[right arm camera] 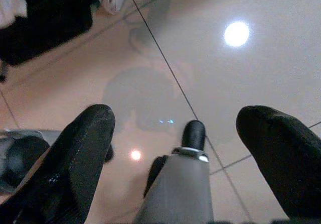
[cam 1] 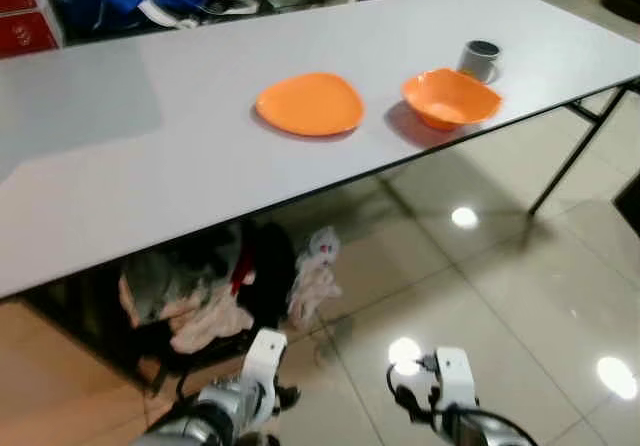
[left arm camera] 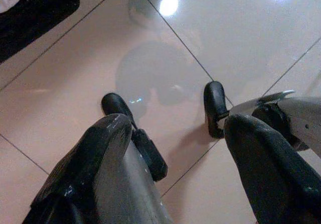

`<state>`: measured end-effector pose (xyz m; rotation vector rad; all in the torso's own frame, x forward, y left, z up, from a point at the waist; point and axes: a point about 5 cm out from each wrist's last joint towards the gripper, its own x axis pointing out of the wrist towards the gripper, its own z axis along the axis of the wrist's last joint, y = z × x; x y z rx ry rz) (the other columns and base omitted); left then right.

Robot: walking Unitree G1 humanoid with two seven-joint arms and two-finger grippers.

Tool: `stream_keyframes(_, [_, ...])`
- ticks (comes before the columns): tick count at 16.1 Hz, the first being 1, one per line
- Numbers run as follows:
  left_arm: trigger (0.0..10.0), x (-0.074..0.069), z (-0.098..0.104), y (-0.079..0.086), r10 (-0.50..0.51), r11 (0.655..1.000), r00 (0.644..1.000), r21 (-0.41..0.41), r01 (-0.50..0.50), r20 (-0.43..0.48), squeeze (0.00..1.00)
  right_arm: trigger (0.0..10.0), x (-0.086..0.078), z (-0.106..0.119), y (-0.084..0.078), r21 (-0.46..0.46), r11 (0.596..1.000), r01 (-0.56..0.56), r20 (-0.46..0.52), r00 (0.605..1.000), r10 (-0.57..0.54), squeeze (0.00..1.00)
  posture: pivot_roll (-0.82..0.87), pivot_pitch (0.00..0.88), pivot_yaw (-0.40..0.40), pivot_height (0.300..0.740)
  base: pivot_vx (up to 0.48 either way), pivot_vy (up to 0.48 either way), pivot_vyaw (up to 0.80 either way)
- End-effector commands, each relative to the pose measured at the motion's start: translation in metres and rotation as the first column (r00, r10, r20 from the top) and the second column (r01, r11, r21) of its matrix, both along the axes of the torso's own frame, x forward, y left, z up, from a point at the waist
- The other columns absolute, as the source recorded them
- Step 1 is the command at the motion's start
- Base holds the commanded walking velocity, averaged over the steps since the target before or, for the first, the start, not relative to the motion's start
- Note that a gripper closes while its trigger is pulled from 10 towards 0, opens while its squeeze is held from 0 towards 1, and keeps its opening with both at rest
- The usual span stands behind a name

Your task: Setting the table

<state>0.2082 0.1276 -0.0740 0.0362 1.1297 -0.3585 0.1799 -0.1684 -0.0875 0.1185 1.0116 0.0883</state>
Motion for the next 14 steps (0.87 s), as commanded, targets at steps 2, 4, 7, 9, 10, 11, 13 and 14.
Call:
stream_keyframes(2, [10.0, -0.007, -0.004, 0.001, -0.004, 1.000, 1.000, 0.021, 0.004, -0.009, 0.00, 10.0, 0.000, 0.000, 0.000, -0.007, 1.000, -0.008, 0.013, 1.000, 0.008, 0.00, -0.10, 0.000, -0.002, 0.740, 0.000, 0.000, 0.76])
stream_keyframes(4, [10.0, -0.011, -0.006, 0.002, 0.000, 1.000, 1.000, 0.021, 0.000, -0.014, 0.00, 10.0, 0.000, 0.000, 0.000, -0.006, 1.000, -0.011, 0.014, 1.000, 0.011, 0.00, -0.10, 0.000, -0.001, 0.740, 0.000, 0.000, 0.71])
stream_keyframes(7, [10.0, -0.014, -0.008, 0.007, -0.016, 0.998, 1.000, 0.065, 0.017, -0.010, 0.00, 10.0, -0.001, 0.000, 0.000, -0.006, 1.000, -0.016, 0.013, 1.000, 0.017, 0.00, -0.10, 0.000, -0.001, 0.740, 0.000, 0.000, 0.69])
stream_keyframes(9, [10.0, -0.015, -0.009, 0.008, -0.012, 0.998, 1.000, 0.063, 0.013, -0.010, 0.00, 10.0, -0.002, 0.000, 0.000, -0.005, 1.000, -0.018, 0.012, 1.000, 0.018, 0.00, -0.10, 0.000, 0.000, 0.740, 0.000, 0.000, 0.68])
stream_keyframes(10, [10.0, -0.016, -0.009, 0.008, -0.002, 0.999, 1.000, 0.054, 0.003, -0.012, 0.00, 10.0, -0.002, 0.000, 0.000, -0.004, 1.000, -0.018, 0.012, 1.000, 0.018, 0.00, -0.10, 0.000, 0.000, 0.740, 0.000, 0.000, 0.67])
stream_keyframes(11, [10.0, -0.017, -0.010, 0.007, -0.004, 0.998, 1.000, 0.055, 0.005, -0.013, 0.00, 10.0, -0.002, -0.001, 0.000, -0.003, 1.000, -0.019, 0.013, 1.000, 0.019, 0.00, -0.10, 0.000, 0.000, 0.740, 0.000, 0.000, 0.66])
stream_keyframes(13, [10.0, -0.017, -0.010, 0.007, 0.000, 0.998, 1.000, 0.057, 0.000, -0.008, 0.00, 10.0, -0.002, -0.001, 0.000, -0.004, 1.000, -0.024, 0.013, 1.000, 0.024, 0.00, -0.09, 0.000, -0.001, 0.740, 0.000, 0.000, 0.66])
stream_keyframes(14, [10.0, -0.018, -0.010, 0.007, 0.000, 0.998, 1.000, 0.058, 0.001, -0.008, 0.00, 10.0, -0.003, -0.001, 0.000, -0.006, 1.000, -0.025, 0.013, 1.000, 0.025, 0.00, -0.09, 0.000, -0.001, 0.740, 0.000, 0.000, 0.66])
